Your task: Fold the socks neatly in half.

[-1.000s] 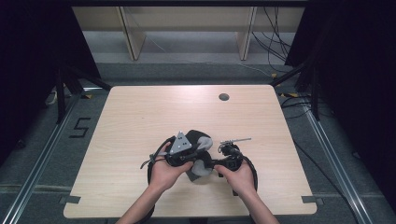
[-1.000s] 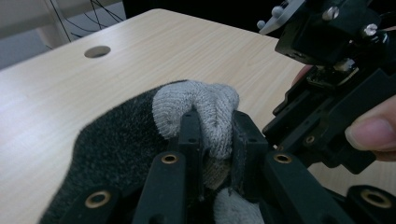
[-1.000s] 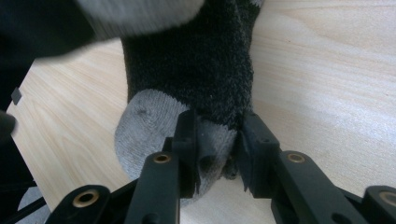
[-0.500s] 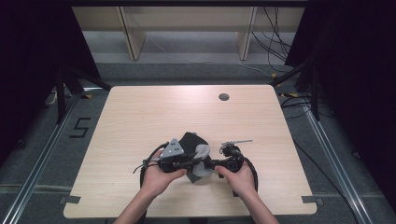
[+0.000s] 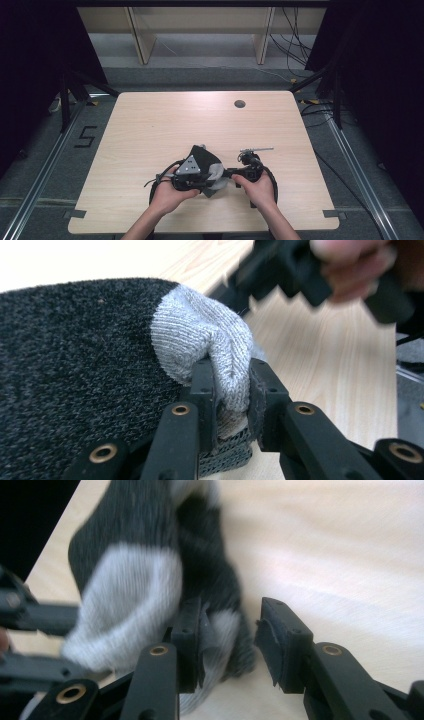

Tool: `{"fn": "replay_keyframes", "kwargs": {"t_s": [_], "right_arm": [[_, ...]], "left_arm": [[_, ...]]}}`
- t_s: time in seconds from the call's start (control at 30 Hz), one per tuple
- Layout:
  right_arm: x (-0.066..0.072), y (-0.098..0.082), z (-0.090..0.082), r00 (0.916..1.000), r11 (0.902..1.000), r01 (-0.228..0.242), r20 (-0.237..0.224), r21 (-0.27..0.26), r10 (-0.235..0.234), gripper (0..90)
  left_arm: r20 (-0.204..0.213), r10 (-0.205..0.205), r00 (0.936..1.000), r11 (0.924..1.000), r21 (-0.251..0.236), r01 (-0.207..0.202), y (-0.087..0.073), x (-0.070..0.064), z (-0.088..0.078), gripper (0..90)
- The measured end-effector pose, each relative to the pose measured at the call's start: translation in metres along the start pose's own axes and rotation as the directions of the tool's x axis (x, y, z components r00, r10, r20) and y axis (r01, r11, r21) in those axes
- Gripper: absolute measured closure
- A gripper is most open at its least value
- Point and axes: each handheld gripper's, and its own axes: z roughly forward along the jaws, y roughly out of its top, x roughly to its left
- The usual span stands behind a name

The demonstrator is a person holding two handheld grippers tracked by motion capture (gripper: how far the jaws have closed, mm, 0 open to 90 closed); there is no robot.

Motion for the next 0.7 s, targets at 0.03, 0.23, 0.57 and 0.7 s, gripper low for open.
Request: {"fn": "replay_keyframes", "kwargs": {"t_s": [0.03,0.23,0.57,0.7], "right_arm": [[0.003,0.002,-0.005,0.9992,0.9994,-0.033,0.022,-0.001,0.033,62.3],[0.023,0.019,-0.034,0.9975,0.9875,0.070,-0.001,-0.141,-0.071,61.1],[0.025,-0.007,-0.002,0.9871,0.9916,0.128,0.094,0.020,-0.129,63.6],[0.026,-0.007,-0.002,0.9831,0.9904,0.137,0.120,0.019,-0.138,63.6]], "left_arm": [[-0.008,0.007,0.9999,0.9999,0.012,-0.007,0.000,-0.001,0.000,74.8],[-0.030,0.045,0.9985,0.9984,0.035,-0.044,0.002,-0.004,0.002,74.4],[0.023,0.024,0.9994,0.9992,-0.032,-0.024,0.009,-0.006,-0.012,53.4],[0.016,-0.042,0.9990,0.9861,-0.160,0.044,0.028,0.011,-0.044,52.0]]}}
